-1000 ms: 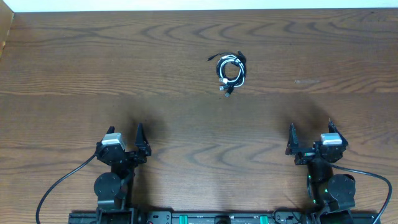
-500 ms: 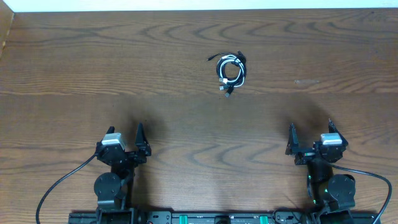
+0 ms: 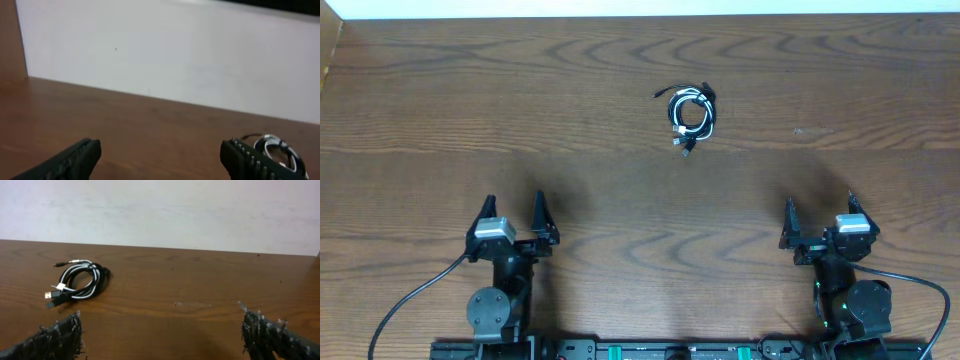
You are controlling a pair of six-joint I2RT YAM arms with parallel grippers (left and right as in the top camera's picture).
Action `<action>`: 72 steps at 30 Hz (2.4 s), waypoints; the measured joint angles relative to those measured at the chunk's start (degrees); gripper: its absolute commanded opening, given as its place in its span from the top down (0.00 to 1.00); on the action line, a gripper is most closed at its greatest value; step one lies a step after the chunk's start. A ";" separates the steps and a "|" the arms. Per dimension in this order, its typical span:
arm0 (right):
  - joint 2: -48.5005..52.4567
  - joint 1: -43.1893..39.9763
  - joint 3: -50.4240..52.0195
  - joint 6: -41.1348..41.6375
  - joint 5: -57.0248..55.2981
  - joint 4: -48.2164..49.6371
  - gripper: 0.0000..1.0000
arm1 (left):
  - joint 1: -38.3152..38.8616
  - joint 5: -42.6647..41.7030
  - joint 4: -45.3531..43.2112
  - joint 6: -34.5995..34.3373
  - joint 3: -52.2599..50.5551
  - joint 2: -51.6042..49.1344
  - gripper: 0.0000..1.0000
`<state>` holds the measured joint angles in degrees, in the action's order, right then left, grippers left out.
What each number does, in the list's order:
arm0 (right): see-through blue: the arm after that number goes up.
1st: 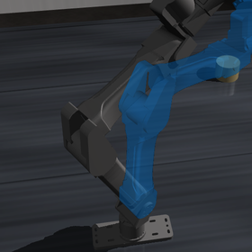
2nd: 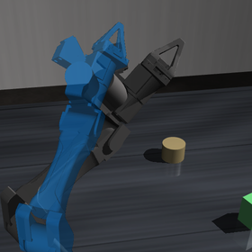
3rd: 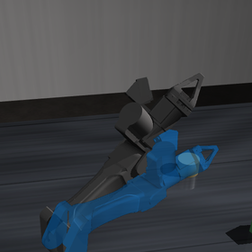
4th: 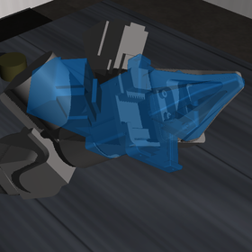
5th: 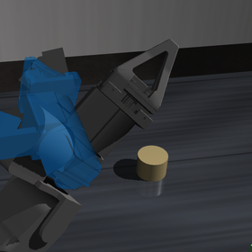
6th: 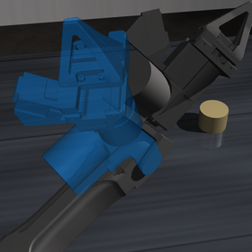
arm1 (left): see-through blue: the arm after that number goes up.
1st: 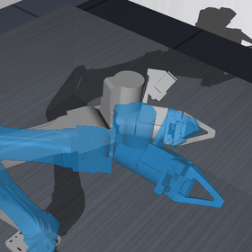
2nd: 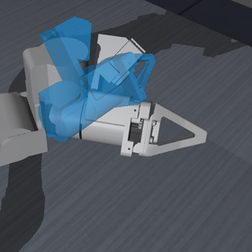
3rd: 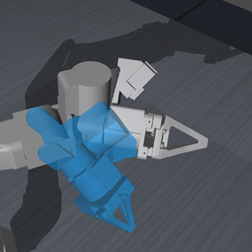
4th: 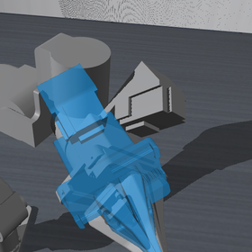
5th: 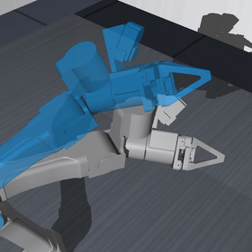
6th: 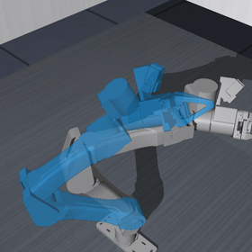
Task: Untangle cables
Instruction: 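Raise the left arm and move the left gripper toward the cable bundle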
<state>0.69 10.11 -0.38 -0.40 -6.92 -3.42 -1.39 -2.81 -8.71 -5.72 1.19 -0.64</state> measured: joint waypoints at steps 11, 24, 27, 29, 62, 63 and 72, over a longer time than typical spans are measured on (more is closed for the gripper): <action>0.00 0.00 0.00 -0.02 0.00 0.00 0.01 | 0.00 -3.65 8.70 0.02 18.69 -2.97 0.18; 0.04 -0.02 0.00 -0.02 0.02 -0.02 0.01 | 0.00 -10.84 38.10 0.13 54.45 -28.37 0.18; 0.04 0.00 0.00 0.00 0.00 0.02 0.01 | 0.00 -13.44 46.77 0.22 63.52 -36.81 0.18; 0.04 -0.02 0.00 -0.02 0.04 -0.04 0.01 | 0.00 -14.58 52.19 0.24 68.63 -41.90 0.18; 0.04 0.00 0.00 -0.02 0.02 0.00 0.01 | 0.07 -28.59 73.37 -0.37 83.27 -91.80 0.92; 0.04 -0.02 0.00 -0.02 0.02 0.00 0.01 | 0.09 -28.68 73.37 -0.76 83.27 -92.28 0.92; 0.04 0.00 0.00 0.00 0.02 0.00 0.01 | 0.11 -28.83 72.54 -3.37 81.22 -96.15 0.92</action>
<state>0.73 10.11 -0.38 -0.40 -6.90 -3.42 -1.28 -31.64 63.83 -9.08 82.41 -96.79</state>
